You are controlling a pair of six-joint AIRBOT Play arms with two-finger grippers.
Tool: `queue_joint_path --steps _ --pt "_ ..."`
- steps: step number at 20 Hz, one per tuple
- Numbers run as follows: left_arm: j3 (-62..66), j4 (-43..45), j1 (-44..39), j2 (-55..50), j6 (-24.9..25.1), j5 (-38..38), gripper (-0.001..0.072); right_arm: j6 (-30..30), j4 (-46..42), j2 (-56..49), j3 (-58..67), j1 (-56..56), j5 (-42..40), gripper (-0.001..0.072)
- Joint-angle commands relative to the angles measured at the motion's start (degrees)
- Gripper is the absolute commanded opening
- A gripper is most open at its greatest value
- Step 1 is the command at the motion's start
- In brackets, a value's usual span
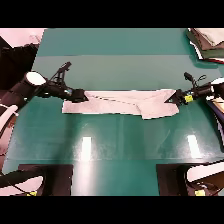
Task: Fold the shirts.
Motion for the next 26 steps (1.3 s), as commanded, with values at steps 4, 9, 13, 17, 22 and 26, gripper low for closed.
queue_joint_path --steps 4,9,13,17,22,26 --pt "11.98 0.24 -11.10 -12.79 -1.97 4.72 0.0022 2.51 9.51 10.84 0.57 6.12 -0.42 0.0011" --pt "26.75 0.24 -16.85 -26.75 -4.66 2.62 0.0022 9.44 9.46 14.19 13.42 16.22 0.11 0.0011" --pt "31.06 0.24 -18.12 -32.30 -7.54 2.62 0.0022 12.15 8.50 12.90 23.26 25.07 0.39 0.0011" --pt "31.08 0.52 -18.10 -32.83 -7.41 2.58 0.0023 13.79 8.44 8.02 32.52 31.15 2.45 0.0011" --pt "31.19 0.76 -14.53 -31.65 -7.19 -2.91 0.0022 15.52 8.44 2.78 39.76 34.56 3.91 0.0011" --pt "31.19 1.99 -8.74 -26.29 -5.84 -6.12 0.0022 16.55 8.52 1.05 41.42 35.74 3.23 0.0011"
